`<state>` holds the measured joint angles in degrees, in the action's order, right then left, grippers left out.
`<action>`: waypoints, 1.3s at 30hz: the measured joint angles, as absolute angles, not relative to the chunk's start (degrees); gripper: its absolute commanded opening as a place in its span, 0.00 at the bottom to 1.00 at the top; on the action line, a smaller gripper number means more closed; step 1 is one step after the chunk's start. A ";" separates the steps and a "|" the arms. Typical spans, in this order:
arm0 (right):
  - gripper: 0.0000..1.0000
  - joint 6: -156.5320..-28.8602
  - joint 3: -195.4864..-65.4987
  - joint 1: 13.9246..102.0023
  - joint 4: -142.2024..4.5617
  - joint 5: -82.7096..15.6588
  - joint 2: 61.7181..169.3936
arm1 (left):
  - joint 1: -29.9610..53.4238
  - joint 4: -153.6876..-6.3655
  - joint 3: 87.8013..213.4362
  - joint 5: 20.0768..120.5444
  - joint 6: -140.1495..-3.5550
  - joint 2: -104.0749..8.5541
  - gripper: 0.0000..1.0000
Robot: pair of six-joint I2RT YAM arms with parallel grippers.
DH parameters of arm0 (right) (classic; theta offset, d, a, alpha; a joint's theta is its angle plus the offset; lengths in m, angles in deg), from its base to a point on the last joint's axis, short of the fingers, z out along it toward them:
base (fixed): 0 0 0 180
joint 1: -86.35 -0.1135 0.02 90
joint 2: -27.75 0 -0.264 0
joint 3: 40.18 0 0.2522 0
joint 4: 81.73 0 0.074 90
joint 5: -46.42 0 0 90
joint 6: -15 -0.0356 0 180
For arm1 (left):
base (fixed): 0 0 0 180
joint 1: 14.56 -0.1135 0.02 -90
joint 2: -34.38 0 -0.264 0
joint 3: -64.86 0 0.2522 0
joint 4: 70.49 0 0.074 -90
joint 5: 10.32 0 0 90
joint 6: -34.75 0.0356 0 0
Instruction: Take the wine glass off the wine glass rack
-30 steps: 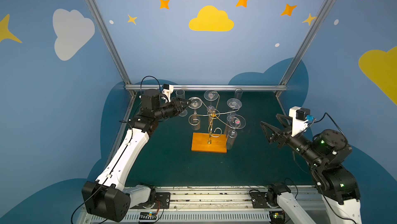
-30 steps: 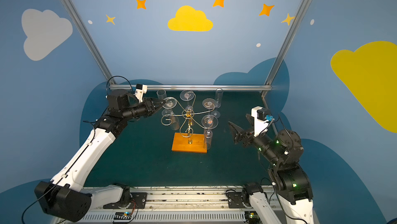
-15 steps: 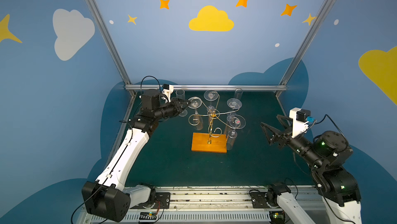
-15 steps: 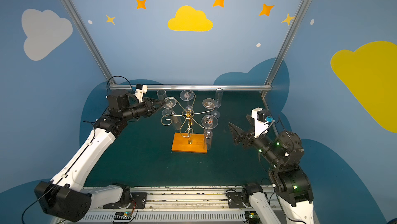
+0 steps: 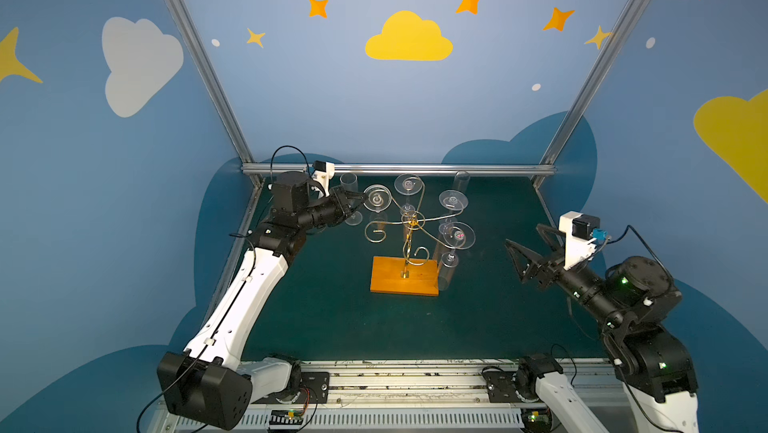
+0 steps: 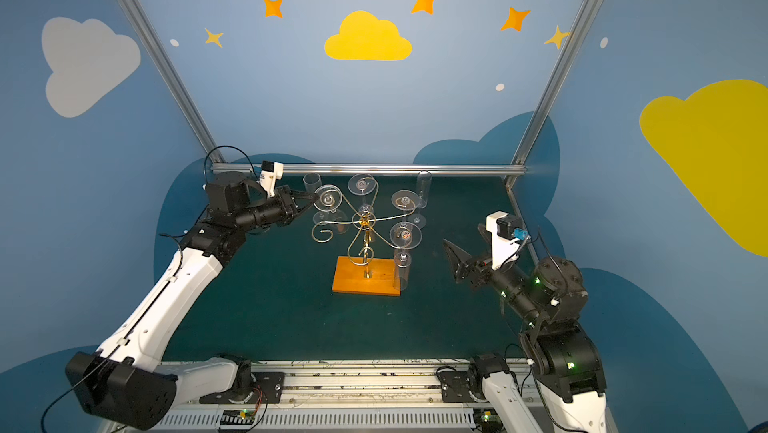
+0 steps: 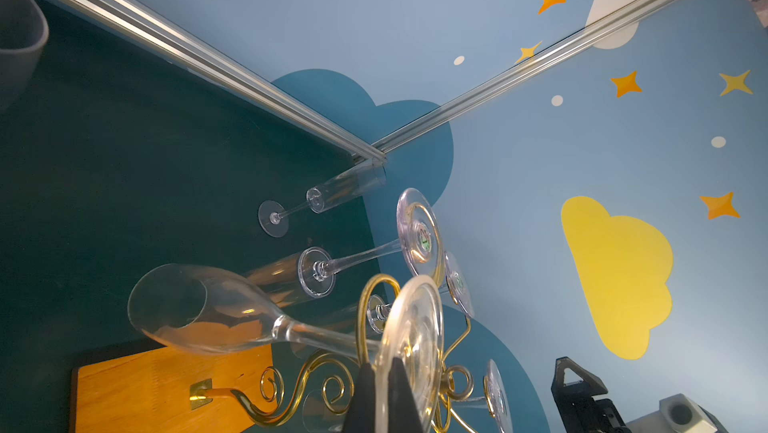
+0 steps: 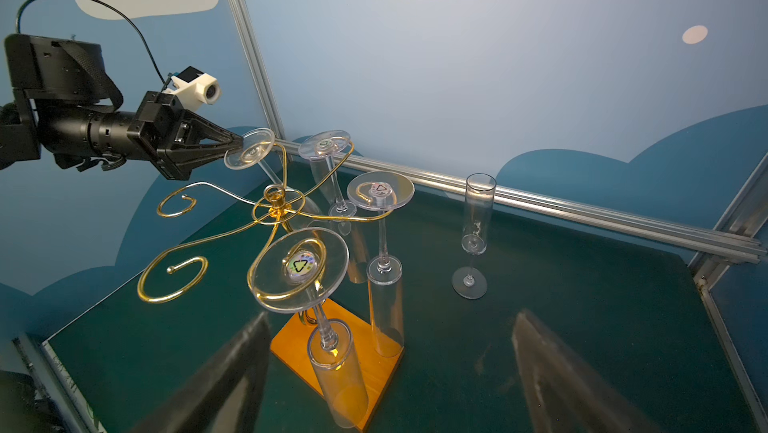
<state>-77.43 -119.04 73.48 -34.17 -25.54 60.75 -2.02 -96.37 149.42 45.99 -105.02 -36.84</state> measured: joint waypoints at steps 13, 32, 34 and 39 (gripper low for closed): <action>0.90 -76.23 -118.93 73.48 -33.77 -25.73 60.31 | -1.83 -99.19 150.87 48.70 -106.38 -35.79 0.03; 0.90 -76.06 -118.93 73.48 -33.32 -25.75 60.77 | -0.82 -99.56 155.85 51.54 -108.61 -38.11 0.03; 0.90 -75.99 -118.93 73.48 -33.29 -25.82 60.77 | -0.47 -99.49 156.57 51.61 -108.59 -39.26 0.03; 0.90 -75.73 -118.93 73.51 -33.16 -26.10 60.77 | 0.80 -99.14 157.93 51.54 -108.59 -41.76 0.03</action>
<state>-75.73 -118.93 73.51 -33.16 -26.10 60.77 0.80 -99.14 157.93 51.54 -108.59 -41.76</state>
